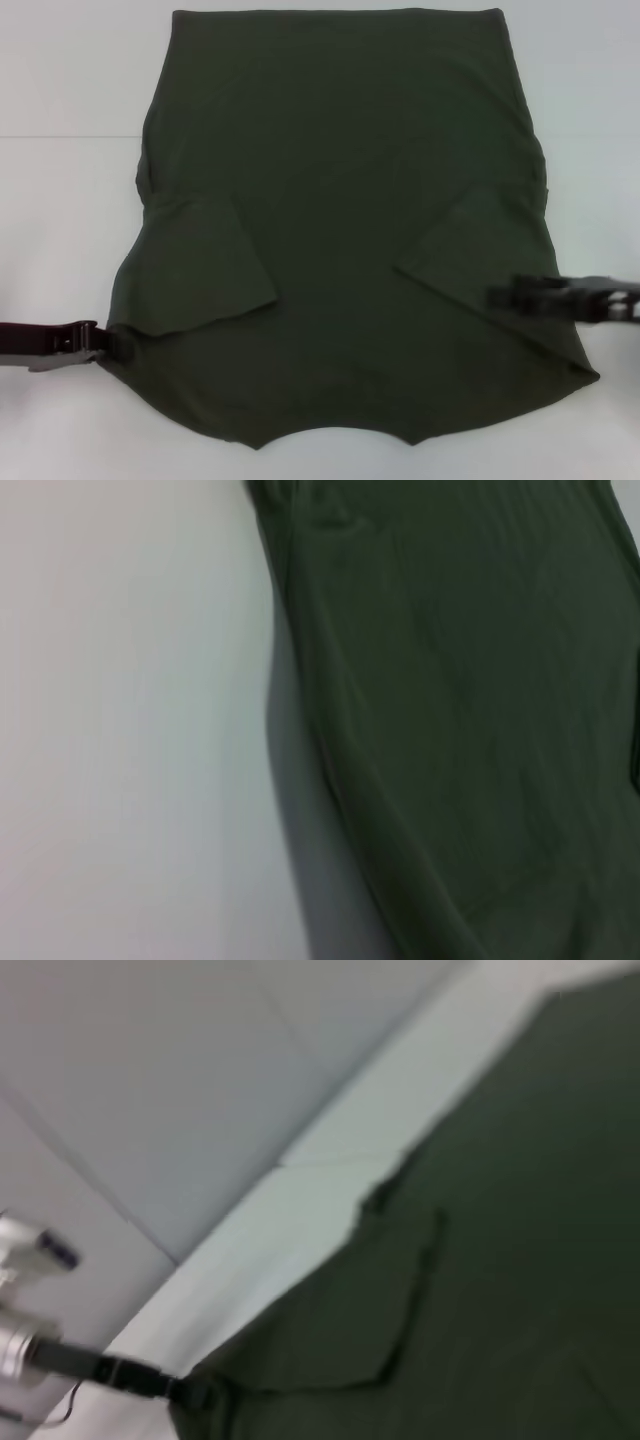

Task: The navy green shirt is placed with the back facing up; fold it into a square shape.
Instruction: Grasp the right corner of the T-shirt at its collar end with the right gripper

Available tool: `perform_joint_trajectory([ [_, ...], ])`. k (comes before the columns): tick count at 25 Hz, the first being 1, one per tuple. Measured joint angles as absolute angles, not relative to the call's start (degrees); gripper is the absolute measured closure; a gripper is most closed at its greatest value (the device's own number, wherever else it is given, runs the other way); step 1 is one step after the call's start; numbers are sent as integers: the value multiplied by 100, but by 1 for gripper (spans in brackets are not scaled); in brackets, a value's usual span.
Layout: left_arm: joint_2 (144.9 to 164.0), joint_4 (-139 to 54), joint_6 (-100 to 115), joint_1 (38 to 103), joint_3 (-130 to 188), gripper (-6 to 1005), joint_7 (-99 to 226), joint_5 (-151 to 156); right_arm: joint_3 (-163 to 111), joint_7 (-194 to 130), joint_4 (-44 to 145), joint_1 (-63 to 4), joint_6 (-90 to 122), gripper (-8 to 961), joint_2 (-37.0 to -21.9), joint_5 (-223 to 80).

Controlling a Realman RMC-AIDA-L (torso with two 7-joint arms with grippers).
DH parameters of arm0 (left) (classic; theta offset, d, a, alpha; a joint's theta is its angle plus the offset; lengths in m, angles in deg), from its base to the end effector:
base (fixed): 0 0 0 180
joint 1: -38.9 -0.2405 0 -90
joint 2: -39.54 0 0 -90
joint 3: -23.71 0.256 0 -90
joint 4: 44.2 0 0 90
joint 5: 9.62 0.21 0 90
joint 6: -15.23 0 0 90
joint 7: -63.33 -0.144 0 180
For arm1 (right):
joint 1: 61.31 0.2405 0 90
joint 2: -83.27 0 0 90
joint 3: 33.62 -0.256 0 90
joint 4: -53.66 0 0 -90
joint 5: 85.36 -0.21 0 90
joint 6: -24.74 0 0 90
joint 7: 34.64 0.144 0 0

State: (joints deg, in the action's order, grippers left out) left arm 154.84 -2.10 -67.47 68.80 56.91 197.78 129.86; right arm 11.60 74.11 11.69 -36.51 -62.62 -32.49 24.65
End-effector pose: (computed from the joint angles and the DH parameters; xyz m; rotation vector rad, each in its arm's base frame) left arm -0.3356 0.3283 0.0365 -2.1246 -1.8554 -0.2804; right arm 0.2880 0.3226 0.0272 -2.5149 1.2981 0.7184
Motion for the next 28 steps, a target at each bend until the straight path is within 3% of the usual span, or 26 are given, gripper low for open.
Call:
perform_joint_trajectory([
  [4, 15459, -210, -6762, 6847, 5709, 953, 19767, 12983, 708, 9440, 706, -3471, -6594, 8, -2846, 3191],
  [9, 15450, -189, -6870, 6840, 5701, 953, 19757, 12980, 219, 10562, 365, -3254, -6752, 8, -2754, 4378],
  [14, 15443, -172, -6941, 6876, 5713, 953, 19748, 12961, 95, 11004, 289, -2875, -6793, 8, -2777, 5915],
  [28, 15457, -196, -6947, 6875, 5728, 953, 19736, 12951, 394, 11049, 591, -2664, -6510, 9, -2904, 6250],
])
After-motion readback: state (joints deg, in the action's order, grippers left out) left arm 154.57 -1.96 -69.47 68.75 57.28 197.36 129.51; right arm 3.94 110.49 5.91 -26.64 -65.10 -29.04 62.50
